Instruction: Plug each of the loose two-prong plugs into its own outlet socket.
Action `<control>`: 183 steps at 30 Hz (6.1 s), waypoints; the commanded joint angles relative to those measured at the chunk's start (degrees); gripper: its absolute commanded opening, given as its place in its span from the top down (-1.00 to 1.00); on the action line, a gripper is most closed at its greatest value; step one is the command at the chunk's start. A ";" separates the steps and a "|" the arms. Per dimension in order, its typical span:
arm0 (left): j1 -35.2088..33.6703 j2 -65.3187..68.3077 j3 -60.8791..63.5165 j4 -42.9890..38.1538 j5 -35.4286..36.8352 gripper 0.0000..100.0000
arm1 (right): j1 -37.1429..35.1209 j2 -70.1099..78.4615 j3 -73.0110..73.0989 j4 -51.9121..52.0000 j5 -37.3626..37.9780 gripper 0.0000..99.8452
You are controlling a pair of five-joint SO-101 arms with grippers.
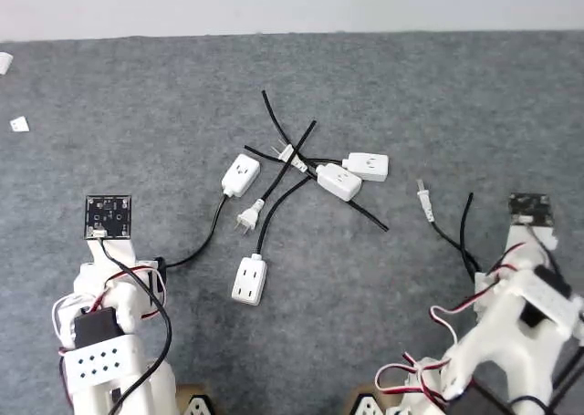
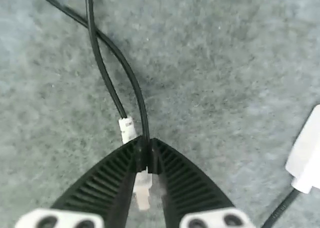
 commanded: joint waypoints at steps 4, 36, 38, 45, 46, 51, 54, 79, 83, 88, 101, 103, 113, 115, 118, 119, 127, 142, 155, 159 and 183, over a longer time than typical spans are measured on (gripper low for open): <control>-0.18 -0.70 -0.40 -1.58 -0.62 0.58 | 0.75 -0.31 4.84 -6.73 2.55 0.98; -0.18 -0.62 -0.40 -1.32 -0.18 0.57 | -14.11 -0.13 -12.48 19.56 -1.93 0.66; -0.18 -0.62 -0.40 -1.32 -0.18 0.57 | -14.11 -0.13 -12.48 19.56 -1.85 0.69; -0.18 -0.62 -0.31 -1.32 -0.26 0.57 | -13.93 -0.13 -5.98 8.22 -1.85 0.77; -0.18 -0.62 -0.31 -1.32 -0.26 0.57 | -13.93 -0.13 -5.36 7.78 -1.85 0.77; -0.18 -0.62 -0.31 -1.32 -0.35 0.57 | -13.93 -0.04 -4.66 7.78 -1.85 0.77; -0.18 -0.62 -0.31 -1.32 -0.35 0.57 | -13.76 1.10 -4.04 7.34 -1.85 0.77; -0.18 -0.62 -0.31 -1.58 -0.44 0.57 | -11.21 9.01 -8.62 9.01 7.47 0.87; -0.18 -0.62 -0.31 -1.58 -0.44 0.57 | -11.21 9.01 -9.23 8.92 7.47 0.93; -0.18 -0.62 -0.31 -1.32 -0.44 0.57 | -11.21 9.01 -9.85 9.10 10.46 0.98; -0.18 -0.62 -0.31 -1.32 -0.44 0.57 | -12.26 8.40 -10.11 8.92 13.80 0.78; -0.18 -0.62 -0.31 -1.41 -0.44 0.57 | -13.05 8.40 -10.11 9.01 13.80 0.82; -0.18 -0.62 -0.31 -1.41 -0.44 0.57 | -14.02 8.66 -10.20 8.84 13.80 0.84; -0.18 -0.62 -0.31 -1.41 -0.44 0.57 | -14.02 8.92 -10.20 8.84 13.89 0.84; -0.18 -0.62 -0.31 -1.41 -0.44 0.57 | -13.93 9.01 -10.11 8.13 13.98 0.93; -0.18 -0.62 -0.31 -1.32 -0.44 0.57 | -13.93 9.10 -10.11 7.60 13.98 0.95; -0.18 -0.62 -0.31 -1.32 -0.44 0.57 | -12.26 9.01 -10.11 6.73 17.49 0.98; 2.81 -0.18 -1.01 -0.18 -0.09 0.58 | -17.89 -5.49 -29.63 45.49 11.34 0.98; 8.88 -0.18 0.75 0.35 -0.62 0.97 | -50.68 -33.89 -35.87 57.54 -8.79 0.98; 8.97 -0.09 0.84 0.62 -0.62 0.97 | -58.59 -26.86 -40.79 55.96 -14.59 0.98; 13.71 26.37 -8.75 -1.76 -13.27 0.97 | -91.30 1.36 -53.71 37.85 -20.31 0.98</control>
